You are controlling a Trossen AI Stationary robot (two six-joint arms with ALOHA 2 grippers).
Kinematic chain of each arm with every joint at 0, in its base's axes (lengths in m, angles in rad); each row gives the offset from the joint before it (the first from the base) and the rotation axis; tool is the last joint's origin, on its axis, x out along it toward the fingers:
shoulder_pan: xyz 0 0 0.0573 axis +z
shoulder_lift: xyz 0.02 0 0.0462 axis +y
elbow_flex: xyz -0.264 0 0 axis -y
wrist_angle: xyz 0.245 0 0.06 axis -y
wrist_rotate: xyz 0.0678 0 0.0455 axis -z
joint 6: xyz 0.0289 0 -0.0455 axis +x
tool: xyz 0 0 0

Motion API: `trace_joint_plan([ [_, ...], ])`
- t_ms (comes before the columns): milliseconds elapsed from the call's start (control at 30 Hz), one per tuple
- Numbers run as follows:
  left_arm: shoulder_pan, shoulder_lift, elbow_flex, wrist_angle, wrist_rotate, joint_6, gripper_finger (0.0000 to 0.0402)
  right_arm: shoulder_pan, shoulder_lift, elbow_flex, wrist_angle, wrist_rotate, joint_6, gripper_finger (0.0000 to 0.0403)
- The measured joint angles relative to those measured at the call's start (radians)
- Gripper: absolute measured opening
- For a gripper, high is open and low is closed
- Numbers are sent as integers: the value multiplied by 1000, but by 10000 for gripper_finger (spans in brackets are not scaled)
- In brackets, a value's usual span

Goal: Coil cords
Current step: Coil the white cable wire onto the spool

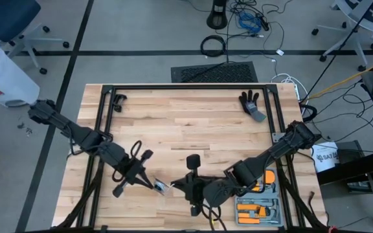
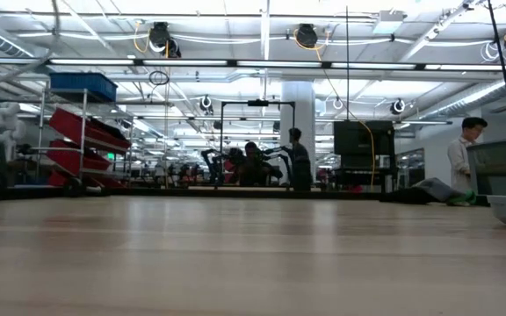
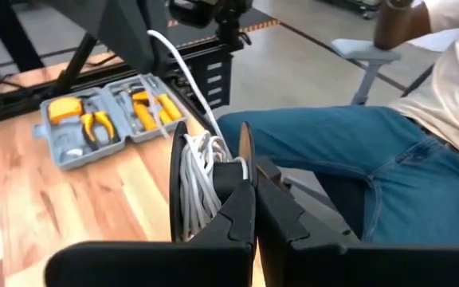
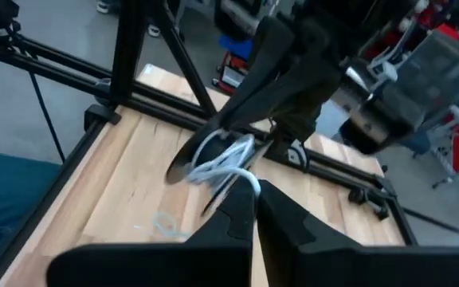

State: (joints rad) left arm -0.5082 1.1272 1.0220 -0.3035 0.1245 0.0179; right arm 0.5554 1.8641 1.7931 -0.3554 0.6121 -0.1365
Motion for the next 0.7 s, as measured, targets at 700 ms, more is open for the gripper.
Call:
trace_joint_plan([
  [700, 79, 146, 0, 220, 293, 132, 2, -36, 16, 0, 117, -71, -111, 0],
])
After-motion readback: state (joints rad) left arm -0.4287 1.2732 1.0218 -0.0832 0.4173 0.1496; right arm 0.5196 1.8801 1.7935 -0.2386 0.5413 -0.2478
